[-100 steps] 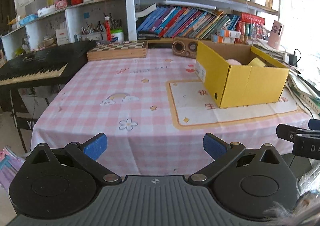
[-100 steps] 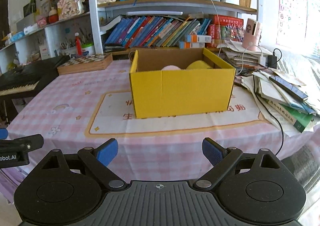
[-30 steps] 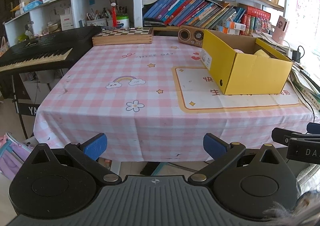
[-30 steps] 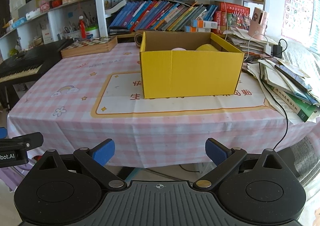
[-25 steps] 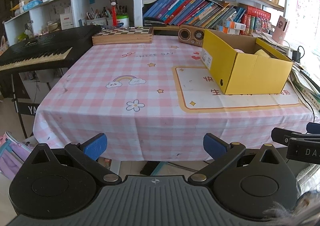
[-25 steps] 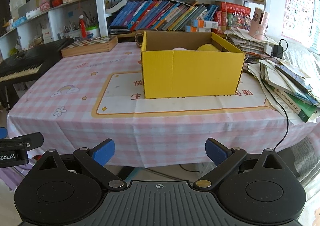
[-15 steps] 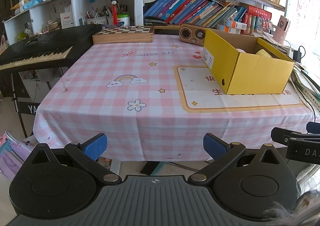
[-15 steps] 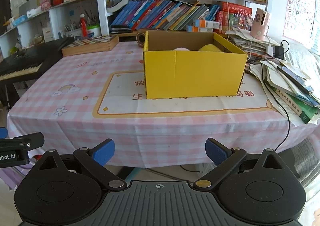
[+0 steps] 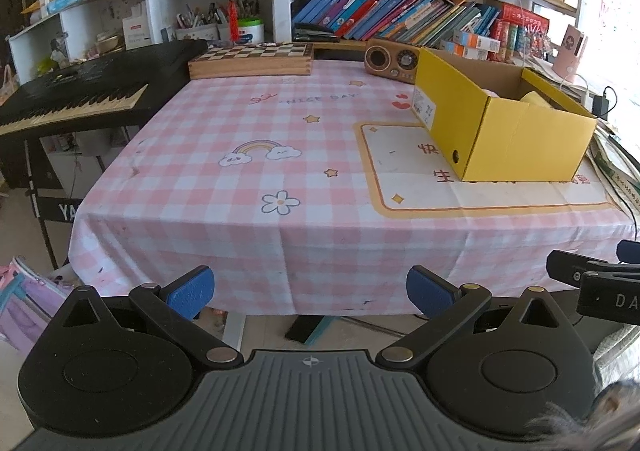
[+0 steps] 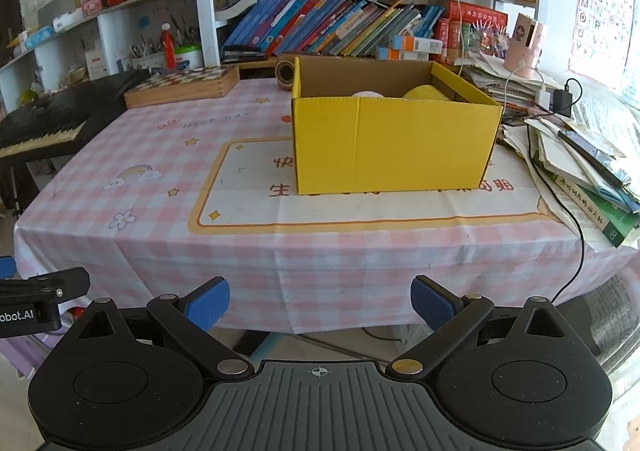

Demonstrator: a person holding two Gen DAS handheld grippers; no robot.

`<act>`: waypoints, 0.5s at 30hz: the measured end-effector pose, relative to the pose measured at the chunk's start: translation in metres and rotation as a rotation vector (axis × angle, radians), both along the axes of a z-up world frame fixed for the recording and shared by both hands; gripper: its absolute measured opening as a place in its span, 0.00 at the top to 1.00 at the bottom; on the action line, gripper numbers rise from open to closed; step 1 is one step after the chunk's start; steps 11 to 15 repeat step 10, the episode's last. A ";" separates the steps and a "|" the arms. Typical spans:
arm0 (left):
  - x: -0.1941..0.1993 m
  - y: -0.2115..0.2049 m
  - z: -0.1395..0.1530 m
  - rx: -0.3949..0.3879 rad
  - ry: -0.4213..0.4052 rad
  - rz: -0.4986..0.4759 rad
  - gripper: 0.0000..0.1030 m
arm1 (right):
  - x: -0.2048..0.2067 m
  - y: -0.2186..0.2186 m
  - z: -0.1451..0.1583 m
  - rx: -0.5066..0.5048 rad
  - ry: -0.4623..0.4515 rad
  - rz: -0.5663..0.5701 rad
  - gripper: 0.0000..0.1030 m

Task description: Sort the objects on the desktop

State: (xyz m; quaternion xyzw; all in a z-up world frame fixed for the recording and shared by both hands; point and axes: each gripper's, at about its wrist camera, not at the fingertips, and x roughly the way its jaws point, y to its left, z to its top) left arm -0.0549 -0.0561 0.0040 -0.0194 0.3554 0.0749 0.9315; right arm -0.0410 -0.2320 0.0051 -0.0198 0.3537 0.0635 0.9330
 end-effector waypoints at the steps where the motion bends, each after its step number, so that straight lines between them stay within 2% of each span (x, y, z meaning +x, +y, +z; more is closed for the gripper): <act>1: 0.000 0.001 0.000 -0.003 0.000 0.001 0.00 | 0.000 0.000 0.000 0.000 0.001 0.000 0.04; 15: 0.003 0.003 -0.001 -0.002 0.006 0.001 0.00 | 0.003 0.002 -0.001 -0.001 0.011 0.005 0.04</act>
